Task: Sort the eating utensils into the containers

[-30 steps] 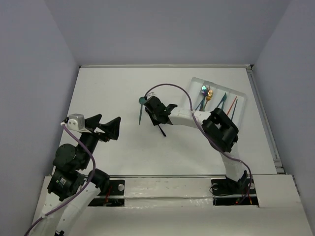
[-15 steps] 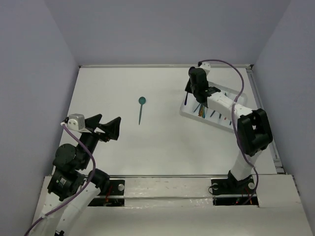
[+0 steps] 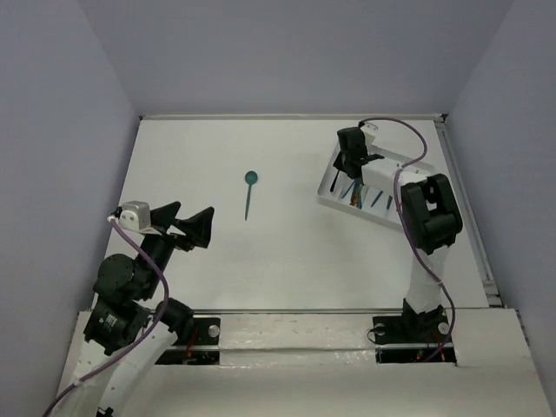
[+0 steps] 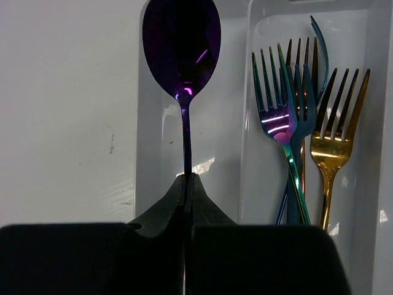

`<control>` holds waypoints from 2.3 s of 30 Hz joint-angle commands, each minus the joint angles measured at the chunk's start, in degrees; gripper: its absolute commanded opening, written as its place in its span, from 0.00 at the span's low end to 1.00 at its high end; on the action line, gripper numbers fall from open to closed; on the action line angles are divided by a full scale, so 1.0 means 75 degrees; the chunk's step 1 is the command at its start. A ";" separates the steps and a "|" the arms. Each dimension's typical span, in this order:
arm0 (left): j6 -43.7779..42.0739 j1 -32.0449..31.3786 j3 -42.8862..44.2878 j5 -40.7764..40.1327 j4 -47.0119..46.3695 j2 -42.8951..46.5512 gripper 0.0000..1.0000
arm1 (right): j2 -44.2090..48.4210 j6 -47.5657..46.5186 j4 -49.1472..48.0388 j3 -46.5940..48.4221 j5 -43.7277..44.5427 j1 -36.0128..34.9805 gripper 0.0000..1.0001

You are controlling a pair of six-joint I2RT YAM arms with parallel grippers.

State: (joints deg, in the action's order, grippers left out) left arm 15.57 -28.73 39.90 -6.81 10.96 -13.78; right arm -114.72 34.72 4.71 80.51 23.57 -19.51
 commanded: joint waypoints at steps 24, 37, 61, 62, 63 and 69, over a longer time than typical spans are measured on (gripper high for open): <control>-0.0037 0.0069 0.0106 0.0123 -0.0442 -0.0202 0.99 | 0.0823 -0.1311 -0.1097 0.0011 -0.0682 -0.1135 0.49; -0.0037 0.0139 0.0106 0.0192 -0.0477 -0.0307 0.99 | -0.1191 -0.1278 0.0202 0.2046 0.0103 -0.3844 0.54; -0.0037 0.0139 0.0094 0.0263 -0.0477 -0.0178 0.99 | -0.3409 -0.1372 0.2114 0.4256 0.0618 -0.4090 0.18; -0.0037 0.0139 0.0094 0.0275 -0.0477 -0.0190 0.99 | -0.3350 -0.1348 0.2079 0.4138 0.0700 -0.4090 0.17; -0.0049 0.0139 0.0094 0.0263 -0.0477 -0.0178 0.99 | -0.3279 -0.1325 0.2044 0.4020 0.0782 -0.4090 0.12; -0.0061 0.0139 0.0094 0.0263 -0.0489 -0.0202 0.99 | -0.2262 -0.1231 0.1171 0.2862 0.0938 -0.3915 0.00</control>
State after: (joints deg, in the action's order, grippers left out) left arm 15.55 -27.99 39.90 -5.56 10.11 -15.22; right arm -137.93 25.02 15.25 109.34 29.26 -50.17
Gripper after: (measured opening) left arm 0.989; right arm 0.094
